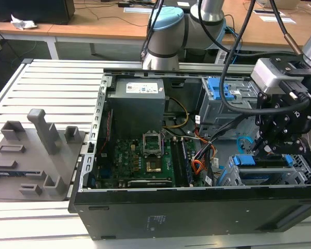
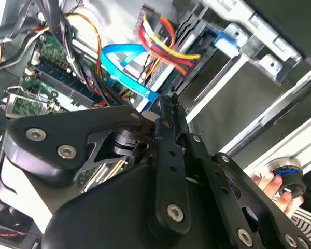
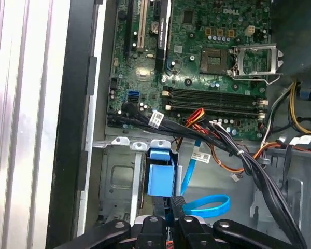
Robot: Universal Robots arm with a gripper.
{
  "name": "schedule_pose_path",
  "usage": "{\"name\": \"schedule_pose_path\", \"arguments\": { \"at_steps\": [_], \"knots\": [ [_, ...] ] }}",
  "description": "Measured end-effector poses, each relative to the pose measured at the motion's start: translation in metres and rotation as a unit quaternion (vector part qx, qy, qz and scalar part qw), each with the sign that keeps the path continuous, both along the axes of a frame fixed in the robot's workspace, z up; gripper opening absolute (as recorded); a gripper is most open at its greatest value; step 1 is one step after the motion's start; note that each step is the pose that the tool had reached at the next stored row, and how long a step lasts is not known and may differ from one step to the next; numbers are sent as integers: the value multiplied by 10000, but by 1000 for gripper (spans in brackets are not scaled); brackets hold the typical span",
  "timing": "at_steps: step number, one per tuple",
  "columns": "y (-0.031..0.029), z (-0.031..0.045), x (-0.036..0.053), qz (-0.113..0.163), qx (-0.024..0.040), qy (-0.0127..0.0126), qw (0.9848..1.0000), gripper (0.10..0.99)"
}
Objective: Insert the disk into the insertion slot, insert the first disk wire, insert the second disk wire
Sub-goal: 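Insert the second disk wire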
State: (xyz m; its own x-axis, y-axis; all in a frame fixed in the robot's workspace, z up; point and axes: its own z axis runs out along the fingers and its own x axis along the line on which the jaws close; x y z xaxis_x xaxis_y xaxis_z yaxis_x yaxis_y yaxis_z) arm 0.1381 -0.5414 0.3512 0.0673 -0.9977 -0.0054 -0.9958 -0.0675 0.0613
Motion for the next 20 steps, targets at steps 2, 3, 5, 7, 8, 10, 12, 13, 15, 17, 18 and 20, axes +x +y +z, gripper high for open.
{"name": "schedule_pose_path", "arguments": {
  "at_steps": [2, 3, 5, 7, 8, 10, 12, 13, 15, 17, 18, 20],
  "knots": [
    [2, -1, 54, -7, 0, 1, 10000, 165],
    [2, -1, 54, -7, 0, 1, 10000, 165],
    [2, 0, 56, -6, 0, 1, 10000, 165],
    [2, -1, 57, -6, 0, 1, 10000, 165],
    [2, -1, 58, -6, 0, 1, 10000, 165],
    [1, -5, 59, -6, 0, 1, 10000, 165],
    [2, -19, 59, -6, 0, 1, 10000, 165],
    [1, -23, 61, -6, 0, 1, 10000, 165],
    [2, -33, 77, -6, 0, 1, 10000, 165],
    [2, -45, 88, -6, 1, 2, 10000, 165],
    [2, -53, 88, -7, 3, 2, 10000, 165],
    [2, -64, 90, -7, 10, 2, 10000, 165]
  ]
}}
